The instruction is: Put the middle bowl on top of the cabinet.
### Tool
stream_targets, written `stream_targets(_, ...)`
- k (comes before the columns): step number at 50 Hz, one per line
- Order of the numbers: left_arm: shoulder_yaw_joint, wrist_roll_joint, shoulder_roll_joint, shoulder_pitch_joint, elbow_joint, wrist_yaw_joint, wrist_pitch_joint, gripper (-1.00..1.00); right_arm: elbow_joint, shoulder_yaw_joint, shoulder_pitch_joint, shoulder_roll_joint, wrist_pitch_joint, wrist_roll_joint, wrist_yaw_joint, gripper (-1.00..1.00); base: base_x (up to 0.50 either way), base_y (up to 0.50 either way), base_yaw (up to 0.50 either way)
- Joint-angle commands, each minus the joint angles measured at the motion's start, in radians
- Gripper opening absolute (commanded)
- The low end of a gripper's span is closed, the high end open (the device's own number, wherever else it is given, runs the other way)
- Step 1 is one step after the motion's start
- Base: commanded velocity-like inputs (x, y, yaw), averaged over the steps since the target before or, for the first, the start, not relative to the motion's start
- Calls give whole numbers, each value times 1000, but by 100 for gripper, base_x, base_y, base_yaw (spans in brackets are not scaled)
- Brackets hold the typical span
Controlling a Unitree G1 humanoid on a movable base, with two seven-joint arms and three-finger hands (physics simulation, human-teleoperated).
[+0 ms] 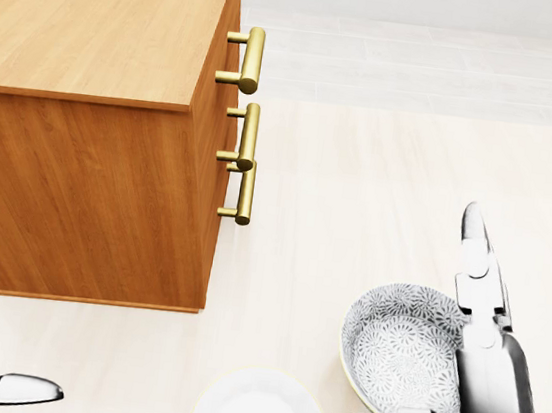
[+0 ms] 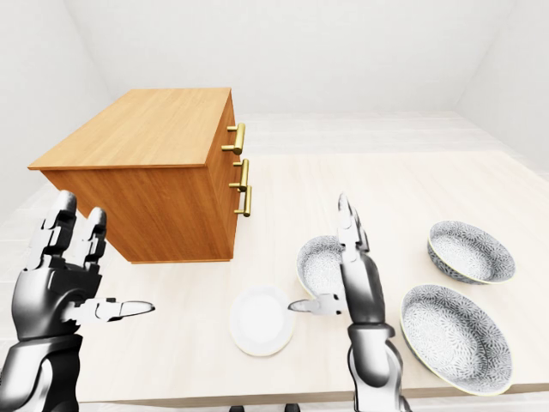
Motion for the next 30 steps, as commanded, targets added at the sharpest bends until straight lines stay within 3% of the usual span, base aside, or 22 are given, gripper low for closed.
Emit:
stream_targets(1, 11, -14, 5, -8, 40, -26, 0, 100, 140, 33, 46, -32, 0, -338, -100, 100, 0, 0, 0)
stream_targets(17, 27, -32, 9, -12, 29, -20, 0, 100, 95, 1, 106, -35, 0, -633, -113, 100, 0, 0, 0)
stream_targets(30, 50, -50, 9, -12, 5, -20, 0, 100, 63, 4, 156, -19, 0, -713, -97, 100, 0, 0, 0)
